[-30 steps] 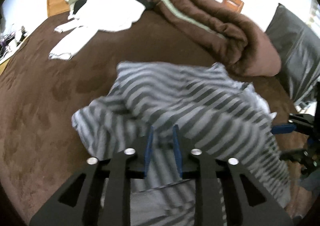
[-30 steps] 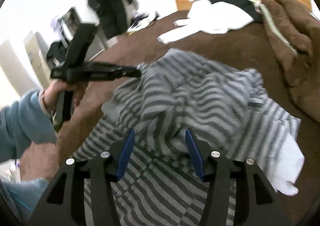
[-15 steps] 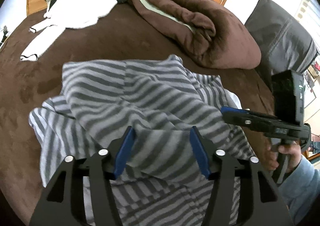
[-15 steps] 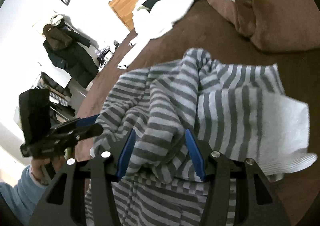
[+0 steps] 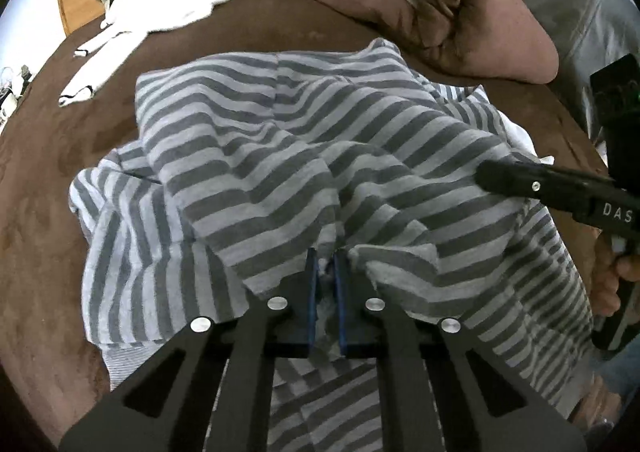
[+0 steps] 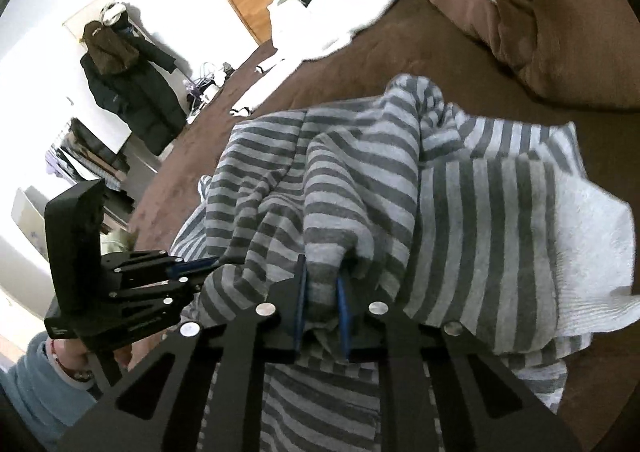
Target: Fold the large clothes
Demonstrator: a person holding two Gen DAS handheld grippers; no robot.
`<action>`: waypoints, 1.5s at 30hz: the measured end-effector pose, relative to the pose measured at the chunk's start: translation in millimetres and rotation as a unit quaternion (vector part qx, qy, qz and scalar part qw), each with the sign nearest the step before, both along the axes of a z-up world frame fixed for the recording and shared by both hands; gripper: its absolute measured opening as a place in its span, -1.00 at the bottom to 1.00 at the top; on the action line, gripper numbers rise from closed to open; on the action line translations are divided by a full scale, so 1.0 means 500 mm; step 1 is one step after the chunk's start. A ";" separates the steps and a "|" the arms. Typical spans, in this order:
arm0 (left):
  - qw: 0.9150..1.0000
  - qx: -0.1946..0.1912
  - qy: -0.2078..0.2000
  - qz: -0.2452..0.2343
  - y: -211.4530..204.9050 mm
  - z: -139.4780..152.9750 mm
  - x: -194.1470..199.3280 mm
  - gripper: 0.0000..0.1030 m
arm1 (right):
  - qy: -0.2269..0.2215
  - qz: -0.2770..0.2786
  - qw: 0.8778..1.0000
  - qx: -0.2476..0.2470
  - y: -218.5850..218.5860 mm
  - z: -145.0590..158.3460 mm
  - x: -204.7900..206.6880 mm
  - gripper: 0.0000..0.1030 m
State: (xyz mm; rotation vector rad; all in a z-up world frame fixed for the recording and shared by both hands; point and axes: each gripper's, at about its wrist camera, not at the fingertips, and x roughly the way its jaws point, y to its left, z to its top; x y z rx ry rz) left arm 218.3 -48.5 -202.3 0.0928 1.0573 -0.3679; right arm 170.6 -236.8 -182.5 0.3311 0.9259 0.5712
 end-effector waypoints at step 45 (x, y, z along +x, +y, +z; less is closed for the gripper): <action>0.998 -0.048 -0.017 0.045 0.133 0.020 -0.195 0.36 | 0.002 -0.044 0.990 -0.131 -0.040 0.006 -0.213 0.20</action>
